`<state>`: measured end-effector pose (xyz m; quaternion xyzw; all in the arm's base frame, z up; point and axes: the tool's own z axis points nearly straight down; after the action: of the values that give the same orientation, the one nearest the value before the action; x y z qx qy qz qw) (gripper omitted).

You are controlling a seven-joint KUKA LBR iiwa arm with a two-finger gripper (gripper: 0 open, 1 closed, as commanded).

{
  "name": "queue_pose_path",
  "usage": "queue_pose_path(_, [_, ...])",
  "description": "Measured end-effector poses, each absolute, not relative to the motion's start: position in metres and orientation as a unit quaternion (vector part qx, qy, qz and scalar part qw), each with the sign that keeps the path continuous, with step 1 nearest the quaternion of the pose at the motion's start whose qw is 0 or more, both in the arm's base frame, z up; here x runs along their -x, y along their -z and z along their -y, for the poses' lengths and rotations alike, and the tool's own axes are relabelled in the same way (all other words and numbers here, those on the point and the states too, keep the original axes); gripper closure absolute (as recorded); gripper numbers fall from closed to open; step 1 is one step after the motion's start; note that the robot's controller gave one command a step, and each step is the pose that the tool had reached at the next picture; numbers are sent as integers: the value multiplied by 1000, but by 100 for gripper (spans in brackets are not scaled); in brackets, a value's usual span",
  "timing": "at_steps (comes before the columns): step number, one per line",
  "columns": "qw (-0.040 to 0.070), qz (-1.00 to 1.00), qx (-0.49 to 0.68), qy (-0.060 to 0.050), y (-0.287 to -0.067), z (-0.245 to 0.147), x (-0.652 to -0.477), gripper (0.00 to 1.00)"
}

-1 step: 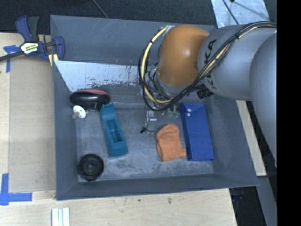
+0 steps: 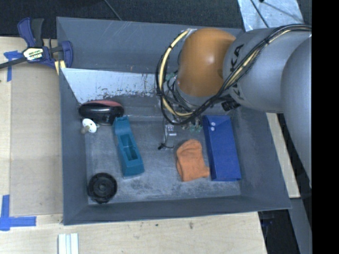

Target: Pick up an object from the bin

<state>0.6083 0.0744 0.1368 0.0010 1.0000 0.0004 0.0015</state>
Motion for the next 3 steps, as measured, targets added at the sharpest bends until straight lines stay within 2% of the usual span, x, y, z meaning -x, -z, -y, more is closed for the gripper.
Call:
queue_pose_path(1, [2, -1000, 28, -1, -136, -40, -571, 0])
queue_pose_path(2, [2, -998, 59, 1, -108, -17, -564, 0])
queue_pose_path(3, [2, -996, 92, 0, -75, 4, -546, 100])
